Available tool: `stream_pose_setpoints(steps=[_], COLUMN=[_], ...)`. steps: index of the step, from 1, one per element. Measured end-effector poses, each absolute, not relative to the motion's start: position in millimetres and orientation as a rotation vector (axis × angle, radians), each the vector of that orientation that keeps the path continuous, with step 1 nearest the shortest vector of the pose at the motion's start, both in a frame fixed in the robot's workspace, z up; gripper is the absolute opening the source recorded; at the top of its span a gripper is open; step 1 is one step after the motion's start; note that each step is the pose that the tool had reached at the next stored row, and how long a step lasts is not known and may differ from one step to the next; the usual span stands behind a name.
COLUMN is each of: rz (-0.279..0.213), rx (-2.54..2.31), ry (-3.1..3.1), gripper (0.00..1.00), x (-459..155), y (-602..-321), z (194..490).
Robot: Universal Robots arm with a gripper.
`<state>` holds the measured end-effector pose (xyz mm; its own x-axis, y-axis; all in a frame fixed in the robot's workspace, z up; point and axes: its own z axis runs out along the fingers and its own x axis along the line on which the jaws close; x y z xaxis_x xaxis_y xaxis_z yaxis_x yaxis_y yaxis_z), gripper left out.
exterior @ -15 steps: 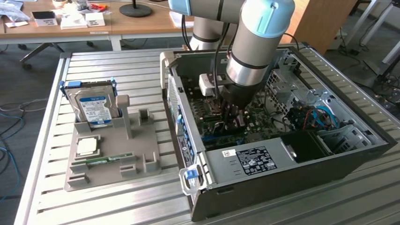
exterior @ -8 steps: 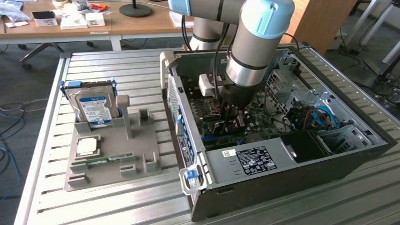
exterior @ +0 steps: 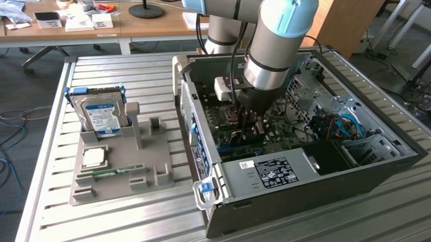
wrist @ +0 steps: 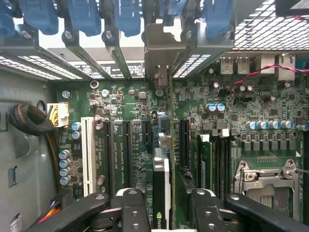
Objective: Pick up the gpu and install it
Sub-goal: 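Insert the gpu into the slot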
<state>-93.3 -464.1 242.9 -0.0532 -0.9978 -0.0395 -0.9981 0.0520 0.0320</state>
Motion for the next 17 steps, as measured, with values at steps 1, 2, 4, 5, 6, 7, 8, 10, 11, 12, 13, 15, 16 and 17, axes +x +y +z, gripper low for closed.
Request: stream_pose_setpoints(steps=[1,2,4,5,6,7,8,10,11,12,13,15,16,17], rz=[0.079,0.079,0.079,0.079,0.079,0.079,0.079,0.079,0.079,0.079,0.079,0.079,0.079,0.079], rx=[-2.157,-2.157,-2.157,-2.157,-2.157,-2.157,-2.157,-2.157,-2.157,-2.157,-2.157,-2.157,-2.157,-2.157], ry=[2.274,2.274,2.274,2.274,2.274,2.274,2.274,2.274,2.274,2.274,2.274,2.274,2.274,2.274], gripper=[0.4,0.4,0.4,0.4,0.4,0.4,0.4,0.4,0.4,0.4,0.38,0.38,0.32,0.27], x=[-93.2,-93.2,-93.3,-93.3,-93.3,-93.3,-93.3,-93.3,-93.3,-93.3,-93.3,-93.3,-93.3,-93.3], y=[-463.9,-463.8,-463.1,-462.8,-462.8,-462.8,-462.8,-462.8,-462.8,-462.8,-462.8,-462.9,-462.9,-462.9], z=[244.6,246.2,247.4,247.5,247.5,247.5,247.5,247.5,247.6,247.5,247.6,247.6,247.7,247.7])
